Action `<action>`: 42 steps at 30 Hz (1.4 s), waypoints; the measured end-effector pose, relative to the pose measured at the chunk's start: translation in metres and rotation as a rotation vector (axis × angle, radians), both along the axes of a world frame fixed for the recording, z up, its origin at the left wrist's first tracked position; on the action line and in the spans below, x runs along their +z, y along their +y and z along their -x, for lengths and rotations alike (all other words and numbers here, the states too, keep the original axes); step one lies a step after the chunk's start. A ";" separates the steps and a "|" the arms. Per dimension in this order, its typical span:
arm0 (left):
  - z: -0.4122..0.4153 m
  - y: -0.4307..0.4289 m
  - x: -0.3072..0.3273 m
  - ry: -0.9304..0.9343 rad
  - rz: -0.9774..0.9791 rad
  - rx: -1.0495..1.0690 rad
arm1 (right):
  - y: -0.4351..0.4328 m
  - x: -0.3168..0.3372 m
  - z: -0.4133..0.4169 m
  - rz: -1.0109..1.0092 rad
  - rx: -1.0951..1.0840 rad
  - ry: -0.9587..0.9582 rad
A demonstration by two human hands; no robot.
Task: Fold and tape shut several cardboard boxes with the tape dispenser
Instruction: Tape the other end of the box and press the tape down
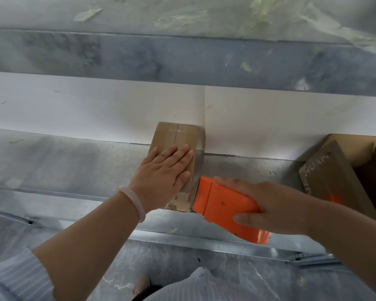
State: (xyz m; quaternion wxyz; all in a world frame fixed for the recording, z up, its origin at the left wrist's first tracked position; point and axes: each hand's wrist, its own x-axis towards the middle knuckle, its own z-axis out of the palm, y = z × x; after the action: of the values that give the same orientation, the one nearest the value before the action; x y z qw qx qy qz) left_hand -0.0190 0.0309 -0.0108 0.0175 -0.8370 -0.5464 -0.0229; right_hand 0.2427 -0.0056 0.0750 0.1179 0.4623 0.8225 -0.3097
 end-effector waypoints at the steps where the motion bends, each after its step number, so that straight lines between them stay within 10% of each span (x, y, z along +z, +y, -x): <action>1: 0.000 0.000 0.000 0.000 0.002 0.002 | -0.003 -0.004 -0.001 -0.012 0.010 0.078; 42: 0.000 -0.001 0.001 -0.017 0.033 -0.007 | 0.006 0.005 0.016 -0.001 -0.177 0.121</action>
State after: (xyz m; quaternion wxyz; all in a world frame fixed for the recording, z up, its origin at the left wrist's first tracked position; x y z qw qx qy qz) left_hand -0.0186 0.0301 -0.0094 -0.0012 -0.8388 -0.5441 -0.0211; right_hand 0.2264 0.0007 0.0804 0.0397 0.5136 0.7842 -0.3459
